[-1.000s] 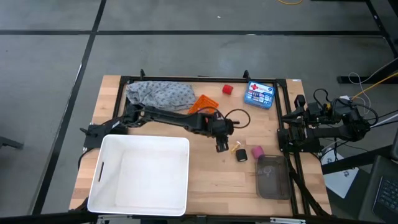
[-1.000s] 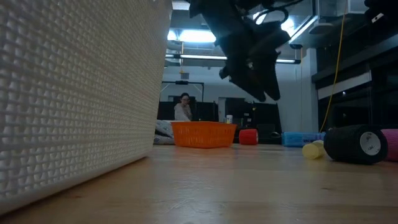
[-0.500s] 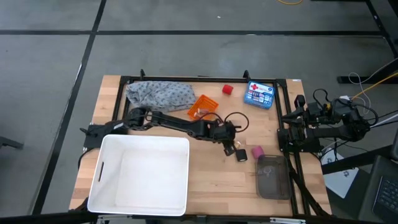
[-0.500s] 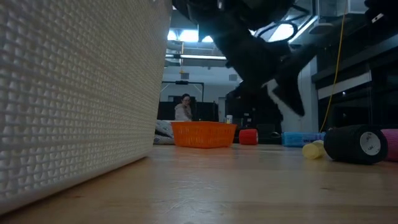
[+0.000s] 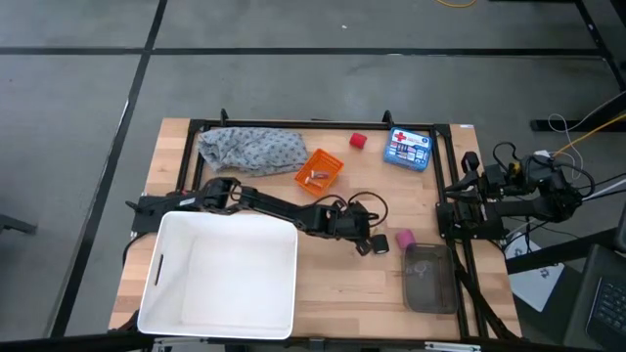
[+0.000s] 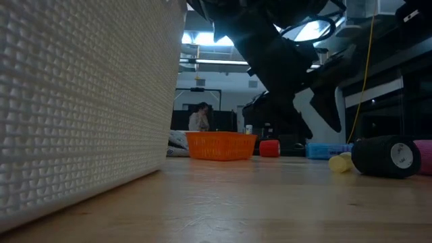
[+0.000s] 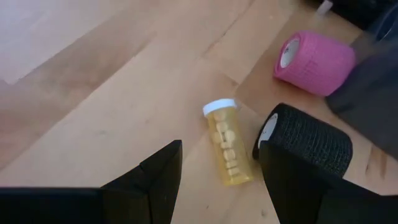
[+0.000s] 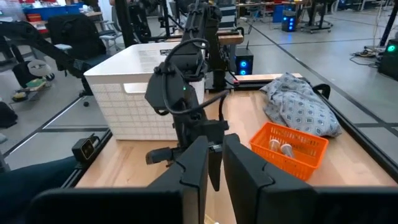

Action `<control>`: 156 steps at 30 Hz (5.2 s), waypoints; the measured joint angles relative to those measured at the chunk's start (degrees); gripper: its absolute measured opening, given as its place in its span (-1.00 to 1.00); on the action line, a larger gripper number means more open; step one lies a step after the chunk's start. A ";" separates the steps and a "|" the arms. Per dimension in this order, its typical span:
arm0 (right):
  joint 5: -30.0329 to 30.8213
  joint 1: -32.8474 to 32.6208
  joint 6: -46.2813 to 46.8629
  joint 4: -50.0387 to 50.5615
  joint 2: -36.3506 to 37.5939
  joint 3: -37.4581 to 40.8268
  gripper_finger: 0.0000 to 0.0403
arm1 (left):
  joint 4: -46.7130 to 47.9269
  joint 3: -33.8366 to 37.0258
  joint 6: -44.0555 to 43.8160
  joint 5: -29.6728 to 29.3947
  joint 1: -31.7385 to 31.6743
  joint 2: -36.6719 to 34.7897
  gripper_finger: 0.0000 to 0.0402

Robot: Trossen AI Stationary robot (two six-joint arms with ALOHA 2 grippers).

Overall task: Pick & place medical supplies in basket/bin
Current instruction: Put the yellow pill bottle into the orange bin

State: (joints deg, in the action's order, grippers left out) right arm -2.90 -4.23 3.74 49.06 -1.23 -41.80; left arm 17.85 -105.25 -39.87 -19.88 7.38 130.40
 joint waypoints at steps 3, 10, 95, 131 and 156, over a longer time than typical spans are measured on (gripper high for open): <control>-0.06 0.00 -0.12 0.00 0.00 0.00 -0.74 | 0.02 0.00 -0.27 -0.53 0.45 -0.01 0.06; -0.13 0.00 -0.12 -0.04 0.00 0.00 -0.74 | -0.50 -0.01 -0.68 -0.51 0.85 1.93 0.06; 0.02 0.02 -0.06 0.00 -0.02 -0.04 -0.74 | -1.79 -8.32 38.01 5.36 -0.29 3.85 -0.56; 0.00 0.02 -0.06 -0.02 -0.02 -0.04 -0.74 | 40.11 -23.21 24.03 -9.90 -12.38 3.32 -0.57; -0.15 0.02 -0.04 0.03 -0.02 -0.04 -0.74 | 42.78 -22.60 26.95 -9.43 -11.08 -7.98 -0.62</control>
State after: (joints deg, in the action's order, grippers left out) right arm -3.05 -4.21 3.70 49.09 -1.26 -41.85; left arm 60.63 -127.85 -12.92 -29.31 -3.70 122.41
